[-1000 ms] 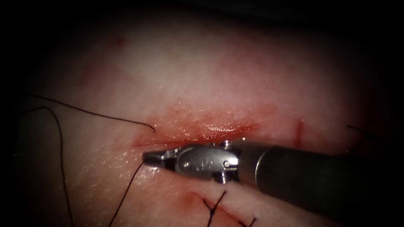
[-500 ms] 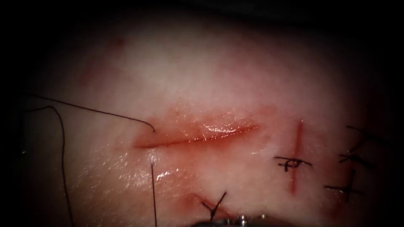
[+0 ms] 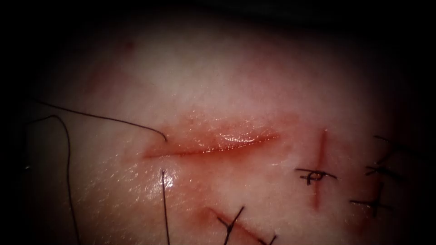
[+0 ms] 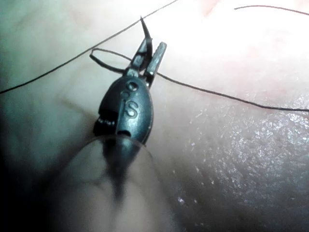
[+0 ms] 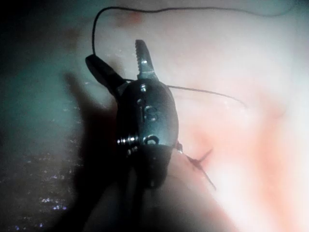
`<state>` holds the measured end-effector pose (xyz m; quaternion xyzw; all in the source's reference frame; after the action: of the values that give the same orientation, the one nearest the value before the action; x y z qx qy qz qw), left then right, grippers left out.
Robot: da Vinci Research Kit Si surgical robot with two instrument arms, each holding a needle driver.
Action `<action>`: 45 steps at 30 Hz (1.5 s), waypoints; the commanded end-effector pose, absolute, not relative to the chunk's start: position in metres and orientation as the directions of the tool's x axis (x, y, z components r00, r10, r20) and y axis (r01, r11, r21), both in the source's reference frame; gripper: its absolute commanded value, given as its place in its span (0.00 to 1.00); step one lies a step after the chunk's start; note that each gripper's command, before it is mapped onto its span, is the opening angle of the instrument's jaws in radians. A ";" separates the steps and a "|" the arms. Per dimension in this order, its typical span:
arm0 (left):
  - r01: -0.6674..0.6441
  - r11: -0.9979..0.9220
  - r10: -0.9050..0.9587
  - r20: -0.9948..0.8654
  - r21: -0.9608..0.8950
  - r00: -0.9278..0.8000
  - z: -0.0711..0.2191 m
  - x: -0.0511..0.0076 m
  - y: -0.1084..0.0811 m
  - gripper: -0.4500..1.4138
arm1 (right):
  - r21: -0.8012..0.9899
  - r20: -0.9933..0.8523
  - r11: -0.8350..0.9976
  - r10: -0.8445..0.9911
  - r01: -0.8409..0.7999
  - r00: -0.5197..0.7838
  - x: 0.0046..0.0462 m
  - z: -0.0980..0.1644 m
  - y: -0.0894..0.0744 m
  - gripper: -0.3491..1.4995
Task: Wound Closure
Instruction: Using the right jaws, pull the suture through the skin until a short tail remains.
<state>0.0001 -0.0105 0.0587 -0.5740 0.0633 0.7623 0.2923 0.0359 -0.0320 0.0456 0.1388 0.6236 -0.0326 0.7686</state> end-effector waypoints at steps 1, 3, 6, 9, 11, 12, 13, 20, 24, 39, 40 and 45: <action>-0.518 -0.821 0.373 -0.912 -0.240 -0.169 0.059 -0.0003 -0.010 0.00 | 0.147 -0.973 0.970 0.106 0.195 0.206 0.0361 0.047 -0.029 0.98; -0.518 -0.821 0.373 -0.912 -0.239 -0.169 0.060 -0.0003 -0.010 0.00 | 0.126 -0.976 0.976 0.090 0.180 0.197 0.0354 0.048 -0.026 0.98; -0.518 -0.821 0.372 -0.913 -0.239 -0.169 0.060 -0.0003 -0.010 0.00 | 0.108 -0.977 0.981 0.075 0.158 0.202 0.0350 0.050 -0.023 0.98; -0.518 -0.822 0.371 -0.913 -0.238 -0.169 0.060 -0.0003 -0.010 0.00 | 0.089 -0.975 0.983 0.054 0.158 0.213 0.0351 0.052 -0.022 0.99; -0.518 -0.822 0.371 -0.913 -0.238 -0.169 0.060 -0.0003 -0.010 0.00 | 0.087 -0.974 0.984 0.052 0.153 0.220 0.0354 0.054 -0.021 0.99; -0.518 -0.822 0.371 -0.913 -0.238 -0.169 0.060 -0.0003 -0.010 0.00 | 0.086 -0.974 0.985 0.051 0.150 0.222 0.0355 0.055 -0.020 0.99; -0.518 -0.822 0.371 -0.913 -0.237 -0.169 0.060 -0.0003 -0.010 0.00 | 0.085 -0.973 0.986 0.050 0.147 0.225 0.0356 0.056 -0.020 0.98; -0.518 -0.823 0.366 -0.915 -0.234 -0.169 0.060 -0.0002 -0.011 0.00 | 0.063 -0.965 0.989 0.027 0.132 0.259 0.0373 0.062 -0.018 0.97; -0.518 -0.823 0.365 -0.915 -0.233 -0.169 0.060 -0.0001 -0.011 0.00 | 0.056 -0.963 0.991 0.020 0.125 0.269 0.0387 0.063 -0.018 0.96; -0.520 -0.822 0.366 -0.916 -0.233 -0.167 0.060 0.0001 -0.011 0.00 | 0.088 -0.926 0.995 0.063 0.050 0.372 0.0382 0.062 -0.021 0.00; -0.520 -0.822 0.366 -0.916 -0.234 -0.167 0.060 0.0001 -0.011 0.00 | 0.088 -0.923 0.995 0.064 0.047 0.378 0.0381 0.062 -0.021 0.00; -0.520 -0.822 0.366 -0.916 -0.233 -0.166 0.061 0.0001 -0.011 0.00 | 0.091 -0.927 0.993 0.056 0.076 0.371 0.0369 0.059 -0.024 0.00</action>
<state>0.0005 -0.0111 0.0600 -0.5755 0.0670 0.7612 0.2914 0.0360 -0.0234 0.0585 0.0588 0.5592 -0.0058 0.8269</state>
